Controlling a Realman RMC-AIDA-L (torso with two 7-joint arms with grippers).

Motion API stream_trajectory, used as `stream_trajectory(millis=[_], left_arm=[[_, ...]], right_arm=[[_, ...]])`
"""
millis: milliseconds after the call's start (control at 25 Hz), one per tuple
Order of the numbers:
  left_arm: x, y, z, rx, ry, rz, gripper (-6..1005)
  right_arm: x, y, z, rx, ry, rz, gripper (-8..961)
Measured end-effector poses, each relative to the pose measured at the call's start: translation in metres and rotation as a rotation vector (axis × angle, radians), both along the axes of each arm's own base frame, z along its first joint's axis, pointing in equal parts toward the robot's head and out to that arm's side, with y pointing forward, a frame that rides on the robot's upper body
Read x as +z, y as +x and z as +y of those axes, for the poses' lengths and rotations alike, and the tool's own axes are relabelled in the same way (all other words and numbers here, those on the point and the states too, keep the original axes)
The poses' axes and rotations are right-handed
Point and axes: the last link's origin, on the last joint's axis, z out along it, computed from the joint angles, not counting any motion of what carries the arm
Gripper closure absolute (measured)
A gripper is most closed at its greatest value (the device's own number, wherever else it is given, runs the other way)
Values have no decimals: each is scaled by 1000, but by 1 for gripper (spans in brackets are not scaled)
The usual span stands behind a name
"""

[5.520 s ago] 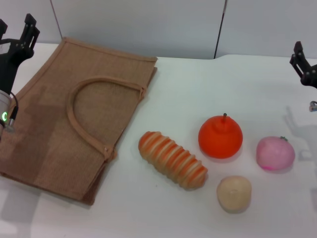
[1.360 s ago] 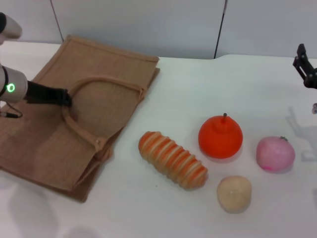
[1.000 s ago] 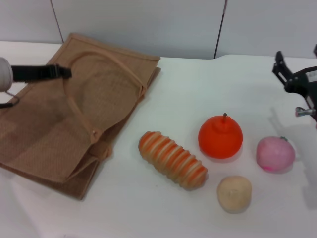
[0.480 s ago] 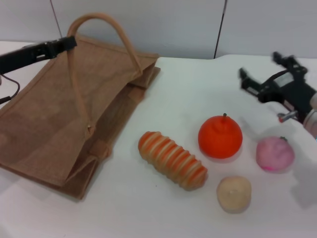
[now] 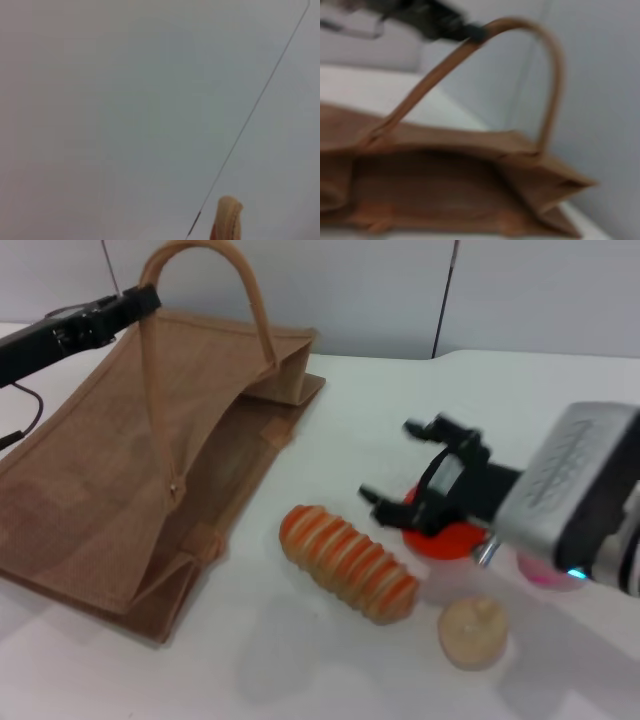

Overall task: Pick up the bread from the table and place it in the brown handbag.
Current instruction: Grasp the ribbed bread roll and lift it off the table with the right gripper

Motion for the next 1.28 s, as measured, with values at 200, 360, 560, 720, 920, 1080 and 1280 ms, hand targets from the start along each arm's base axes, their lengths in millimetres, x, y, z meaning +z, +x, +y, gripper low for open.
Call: stream_trajectory(millis=[200, 360, 560, 720, 920, 1080, 1280], left_arm=[[2, 7, -2, -48, 10, -29, 878], [5, 13, -8, -98, 9, -55, 878], [8, 16, -11, -127, 12, -73, 877], [7, 19, -12, -143, 4, -82, 877], [8, 22, -13, -162, -8, -94, 877], [7, 23, -13, -165, -11, -94, 878], [5, 25, -14, -176, -17, -101, 879]], right_arm=[[-11, -14, -7, 23, -100, -129, 48], [-23, -25, -14, 48, -160, -193, 49], [-40, -32, -18, 67, -212, -249, 47], [-53, -31, -15, 55, -250, -275, 39], [-62, -30, -7, 38, -288, -283, 45], [-67, -27, 1, 14, -288, -274, 48], [-66, -18, 11, -30, -275, -278, 51]])
